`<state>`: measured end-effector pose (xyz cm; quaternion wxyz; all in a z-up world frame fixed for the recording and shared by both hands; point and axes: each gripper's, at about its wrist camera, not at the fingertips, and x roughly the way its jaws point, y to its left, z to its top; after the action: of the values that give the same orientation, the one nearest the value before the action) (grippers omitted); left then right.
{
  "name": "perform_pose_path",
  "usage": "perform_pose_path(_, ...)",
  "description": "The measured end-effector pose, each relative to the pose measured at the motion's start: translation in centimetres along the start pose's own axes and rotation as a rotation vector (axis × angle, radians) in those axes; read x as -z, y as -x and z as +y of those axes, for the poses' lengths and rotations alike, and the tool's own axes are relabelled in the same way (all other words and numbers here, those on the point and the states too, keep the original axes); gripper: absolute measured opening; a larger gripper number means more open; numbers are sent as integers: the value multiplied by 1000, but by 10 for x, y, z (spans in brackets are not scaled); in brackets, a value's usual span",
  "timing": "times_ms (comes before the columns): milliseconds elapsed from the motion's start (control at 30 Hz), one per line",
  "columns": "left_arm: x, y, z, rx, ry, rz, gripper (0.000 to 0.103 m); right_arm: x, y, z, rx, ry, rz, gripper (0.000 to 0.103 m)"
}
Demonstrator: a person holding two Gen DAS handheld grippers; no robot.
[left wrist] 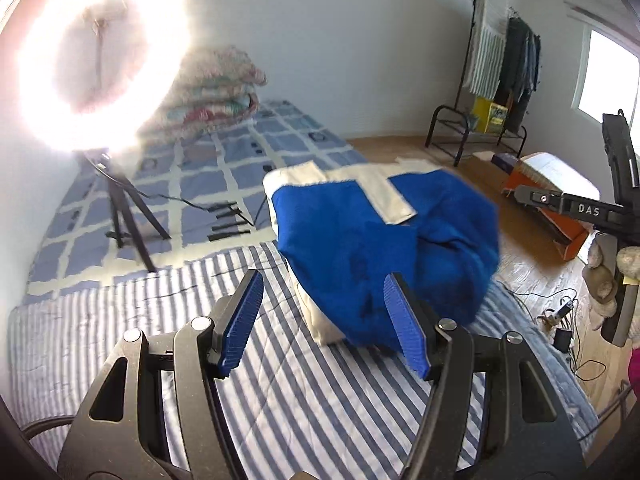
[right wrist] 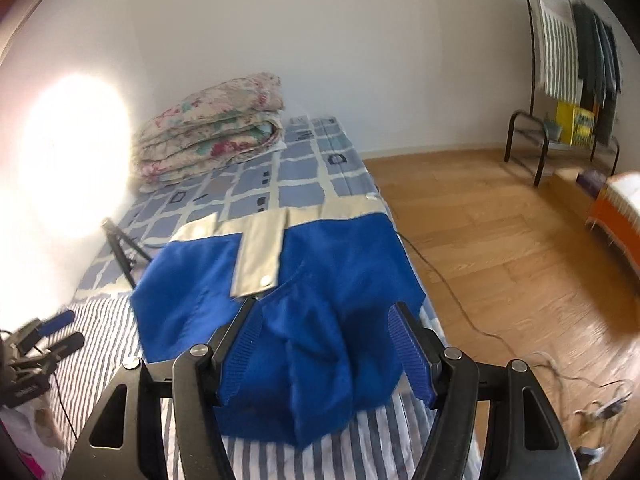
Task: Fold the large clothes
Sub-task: 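Lower the folded jacket onto the bed and open both tools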
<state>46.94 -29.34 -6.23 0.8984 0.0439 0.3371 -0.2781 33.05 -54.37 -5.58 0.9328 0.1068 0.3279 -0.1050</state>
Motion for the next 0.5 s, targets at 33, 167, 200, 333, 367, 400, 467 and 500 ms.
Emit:
perform_pose_path(33,1,18,-2,-2,0,-13,65,2,18,8,1,9,-11,69)
perform_pose_path(167,6,88,-9,-12,1,-56,65,10,76,36,4,47,-31,69)
perform_pose_path(200,8,106,-10,-17,2,-66,65,13,87,41,6,54,-34,69)
perform_pose_path(333,23,172,-13,-34,1,-112,66,29,143,65,7,66,-55,70)
perform_pose_path(367,28,186,-14,-40,1,-117,66,36,158,72,16,77,-63,71)
perform_pose_path(400,33,200,-15,-44,2,-121,66,41,167,78,23,82,-67,72)
perform_pose_path(467,47,227,-17,-51,7,-133,65,57,190,88,17,88,-74,75)
perform_pose_path(500,54,240,-19,-58,2,-139,66,63,199,91,16,85,-79,77)
